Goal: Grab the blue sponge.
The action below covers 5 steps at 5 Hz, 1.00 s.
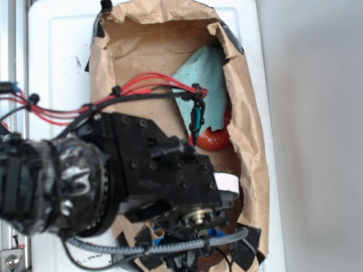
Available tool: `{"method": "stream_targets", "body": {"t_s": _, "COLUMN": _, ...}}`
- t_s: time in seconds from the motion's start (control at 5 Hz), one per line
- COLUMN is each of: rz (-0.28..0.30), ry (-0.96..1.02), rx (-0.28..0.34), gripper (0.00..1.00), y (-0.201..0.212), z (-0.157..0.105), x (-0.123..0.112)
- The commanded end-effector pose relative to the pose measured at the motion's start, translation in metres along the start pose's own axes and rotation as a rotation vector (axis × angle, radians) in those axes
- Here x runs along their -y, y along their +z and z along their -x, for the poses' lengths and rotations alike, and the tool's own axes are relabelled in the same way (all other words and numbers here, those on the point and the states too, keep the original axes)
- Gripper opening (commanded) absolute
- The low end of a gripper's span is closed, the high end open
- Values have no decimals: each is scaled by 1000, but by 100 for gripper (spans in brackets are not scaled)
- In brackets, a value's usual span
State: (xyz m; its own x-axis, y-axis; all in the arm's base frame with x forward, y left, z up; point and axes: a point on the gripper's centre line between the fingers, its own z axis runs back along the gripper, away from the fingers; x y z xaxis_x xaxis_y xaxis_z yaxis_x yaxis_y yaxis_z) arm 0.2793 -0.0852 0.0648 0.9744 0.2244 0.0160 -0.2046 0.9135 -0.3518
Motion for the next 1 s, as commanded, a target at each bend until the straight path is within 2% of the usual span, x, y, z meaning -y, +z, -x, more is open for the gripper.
{"method": "stream_targets", "body": {"t_s": 0.0, "rz": -49, "ry": -49, "rx": 15, "gripper": 100, "y": -4, "z": 8, "x": -3}}
{"method": "stream_targets", "body": {"t_s": 0.2, "rz": -66, "ry": -67, "rx": 0, "gripper": 100, "y": -8, "z": 18, "x": -6}}
{"method": "stream_targets", "body": {"t_s": 0.4, "rz": -48, "ry": -104, "rx": -37, "gripper": 100, "y": -18, "z": 30, "x": 3}}
{"method": "stream_targets", "body": {"t_s": 0.6, "rz": 5, "ry": -112, "rx": -72, "gripper": 100, "y": -21, "z": 34, "x": 13}}
{"method": "stream_targets", "body": {"t_s": 0.8, "rz": 34, "ry": -112, "rx": -76, "gripper": 100, "y": -18, "z": 35, "x": 22}}
